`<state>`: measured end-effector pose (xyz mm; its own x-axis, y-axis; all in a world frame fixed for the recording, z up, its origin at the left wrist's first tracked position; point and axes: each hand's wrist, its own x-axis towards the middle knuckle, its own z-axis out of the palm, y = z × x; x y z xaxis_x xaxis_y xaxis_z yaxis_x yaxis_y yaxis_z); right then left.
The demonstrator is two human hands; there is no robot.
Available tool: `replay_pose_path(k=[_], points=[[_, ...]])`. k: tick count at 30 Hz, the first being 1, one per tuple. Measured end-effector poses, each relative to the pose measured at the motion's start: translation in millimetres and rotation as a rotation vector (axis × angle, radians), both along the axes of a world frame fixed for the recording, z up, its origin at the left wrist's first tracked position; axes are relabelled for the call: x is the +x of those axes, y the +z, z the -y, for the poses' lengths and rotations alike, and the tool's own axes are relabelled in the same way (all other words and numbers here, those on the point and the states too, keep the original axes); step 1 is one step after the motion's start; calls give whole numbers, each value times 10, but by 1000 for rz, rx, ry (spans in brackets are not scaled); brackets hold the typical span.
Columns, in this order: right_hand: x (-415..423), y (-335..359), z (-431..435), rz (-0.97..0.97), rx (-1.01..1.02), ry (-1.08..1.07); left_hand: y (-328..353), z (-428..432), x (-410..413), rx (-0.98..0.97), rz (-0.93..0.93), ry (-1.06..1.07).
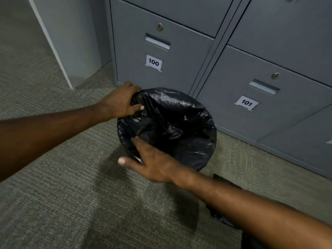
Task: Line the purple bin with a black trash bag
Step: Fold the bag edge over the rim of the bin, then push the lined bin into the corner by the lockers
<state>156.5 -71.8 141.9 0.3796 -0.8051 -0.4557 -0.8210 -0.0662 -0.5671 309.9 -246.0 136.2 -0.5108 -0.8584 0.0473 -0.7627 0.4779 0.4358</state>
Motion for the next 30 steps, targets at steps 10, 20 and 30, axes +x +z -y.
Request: replay_pose_path(k=[10,20,30], points=[[-1443,378,-65,8,-461,-599,155,-262,152,169,-79,211],[-1833,16,138,519,-36,-1024,-46,-698,441,787,-642,525],[-1610,601,626,625,-29,-872,682,-556,638,812,-669,745]])
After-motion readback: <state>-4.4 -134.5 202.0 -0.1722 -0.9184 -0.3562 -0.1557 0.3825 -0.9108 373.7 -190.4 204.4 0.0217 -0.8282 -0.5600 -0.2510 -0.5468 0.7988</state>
